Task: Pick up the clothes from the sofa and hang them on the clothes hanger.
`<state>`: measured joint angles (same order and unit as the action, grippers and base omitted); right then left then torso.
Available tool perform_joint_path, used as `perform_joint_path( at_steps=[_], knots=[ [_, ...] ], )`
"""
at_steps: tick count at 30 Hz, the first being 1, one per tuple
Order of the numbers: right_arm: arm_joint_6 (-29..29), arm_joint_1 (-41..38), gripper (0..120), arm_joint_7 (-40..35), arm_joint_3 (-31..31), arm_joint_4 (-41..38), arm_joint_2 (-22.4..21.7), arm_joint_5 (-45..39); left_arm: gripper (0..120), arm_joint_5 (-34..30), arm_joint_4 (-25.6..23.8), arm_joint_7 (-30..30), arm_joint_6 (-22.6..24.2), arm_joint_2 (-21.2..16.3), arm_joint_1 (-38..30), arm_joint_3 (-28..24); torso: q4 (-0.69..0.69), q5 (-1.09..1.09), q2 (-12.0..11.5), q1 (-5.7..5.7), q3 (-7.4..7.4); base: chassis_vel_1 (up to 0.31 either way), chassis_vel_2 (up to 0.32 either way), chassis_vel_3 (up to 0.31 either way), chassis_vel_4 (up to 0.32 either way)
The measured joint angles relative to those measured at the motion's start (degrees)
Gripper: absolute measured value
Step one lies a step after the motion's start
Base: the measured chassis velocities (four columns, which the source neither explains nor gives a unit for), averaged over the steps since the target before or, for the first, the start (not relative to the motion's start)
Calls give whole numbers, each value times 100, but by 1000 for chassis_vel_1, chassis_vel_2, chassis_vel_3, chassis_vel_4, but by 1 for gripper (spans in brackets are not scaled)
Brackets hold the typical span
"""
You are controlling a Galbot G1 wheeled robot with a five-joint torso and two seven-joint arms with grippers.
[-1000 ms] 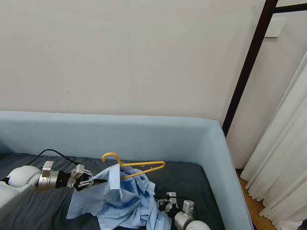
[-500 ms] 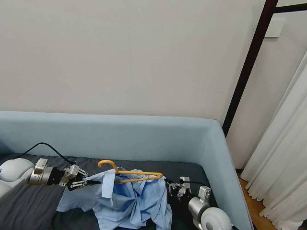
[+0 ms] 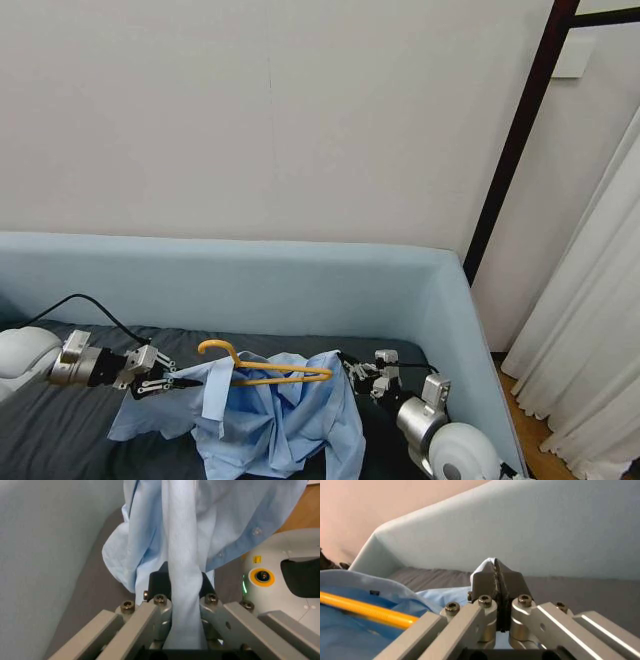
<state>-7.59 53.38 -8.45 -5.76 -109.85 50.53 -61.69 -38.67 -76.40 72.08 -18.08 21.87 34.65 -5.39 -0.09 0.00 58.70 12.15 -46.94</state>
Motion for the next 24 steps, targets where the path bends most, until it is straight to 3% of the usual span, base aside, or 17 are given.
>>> perform_joint_path(
  at_steps=[24],
  knots=[
    [21, -253, 0, -189, 512, -673, -820, -507, 2, 327, 383, -17, -112, 358, 9, -58, -1, 0, 0, 0, 0, 0, 0, 0, 0]
  ],
)
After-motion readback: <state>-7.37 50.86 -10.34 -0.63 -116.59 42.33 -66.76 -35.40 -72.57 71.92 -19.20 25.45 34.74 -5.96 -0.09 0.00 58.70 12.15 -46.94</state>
